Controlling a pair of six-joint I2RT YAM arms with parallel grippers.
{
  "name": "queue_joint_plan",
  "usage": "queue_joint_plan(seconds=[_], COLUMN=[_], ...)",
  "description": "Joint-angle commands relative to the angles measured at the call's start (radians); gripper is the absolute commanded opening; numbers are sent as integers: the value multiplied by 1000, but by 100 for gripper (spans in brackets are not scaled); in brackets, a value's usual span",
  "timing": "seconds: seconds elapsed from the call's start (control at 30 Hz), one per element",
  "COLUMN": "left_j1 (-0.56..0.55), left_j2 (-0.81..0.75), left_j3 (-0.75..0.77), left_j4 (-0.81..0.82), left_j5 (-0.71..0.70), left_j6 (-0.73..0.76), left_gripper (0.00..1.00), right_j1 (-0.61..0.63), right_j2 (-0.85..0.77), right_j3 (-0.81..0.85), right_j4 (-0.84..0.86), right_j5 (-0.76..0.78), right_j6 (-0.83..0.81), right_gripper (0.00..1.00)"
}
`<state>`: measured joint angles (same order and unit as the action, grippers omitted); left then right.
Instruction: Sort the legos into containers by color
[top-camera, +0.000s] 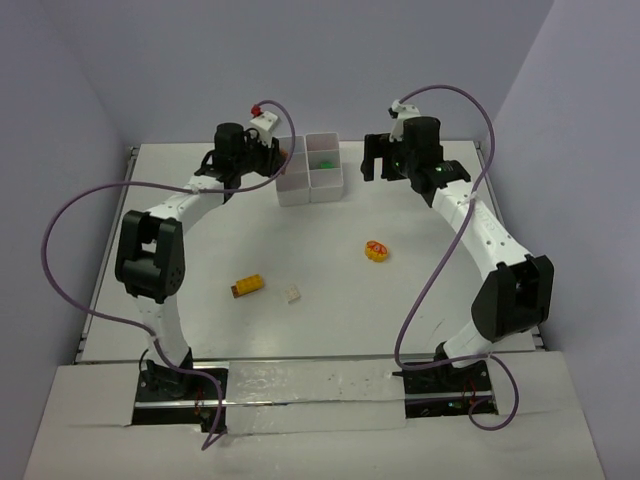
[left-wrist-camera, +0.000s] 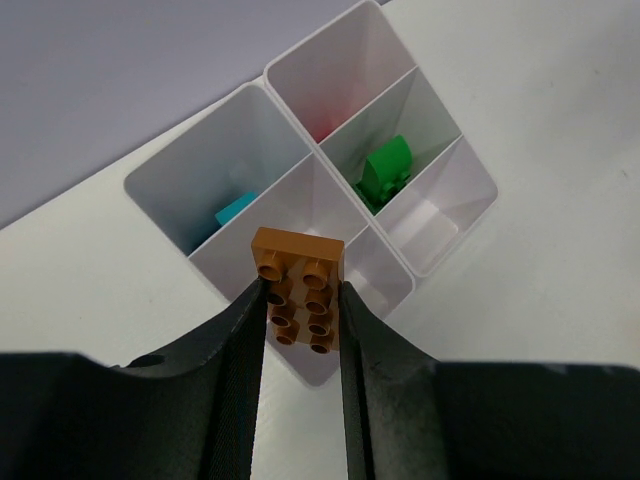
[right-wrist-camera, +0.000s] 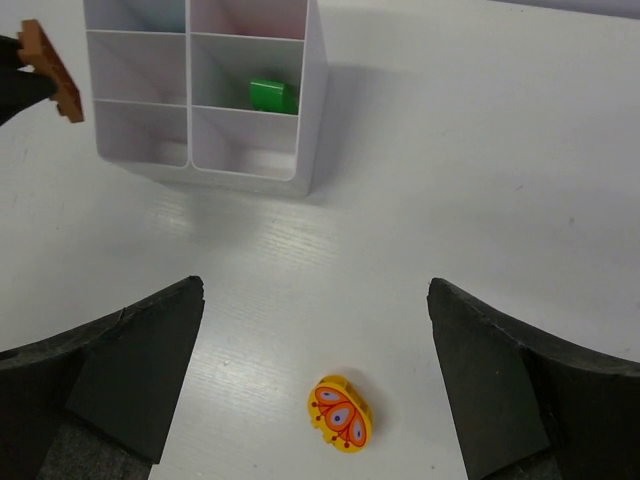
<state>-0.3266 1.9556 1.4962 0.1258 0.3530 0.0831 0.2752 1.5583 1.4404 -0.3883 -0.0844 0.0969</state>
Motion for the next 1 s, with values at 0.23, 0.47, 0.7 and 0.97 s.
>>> queue_joint_plan(seconds=[0.23,0.47,0.7,0.97], left_j1=[-28,-39,-43,-45], left_j2=[121,158,181,166], left_j3=[140,169,196,194], left_j4=[146,138,118,103], left_j5=[-77,-90,-111,-103], left_j6=[119,141,141,133], left_gripper=[11,15,29,53], right_j1=[-11,-14,-14,-16], right_j2=[-53,-50,-40,-44], right_j3=[-52,-50,-40,-35], right_j4=[28,26,23,19], right_j5=[-41,-51,-67,-87], right_j6=[18,20,18,10], right_gripper=[100,100,100,100])
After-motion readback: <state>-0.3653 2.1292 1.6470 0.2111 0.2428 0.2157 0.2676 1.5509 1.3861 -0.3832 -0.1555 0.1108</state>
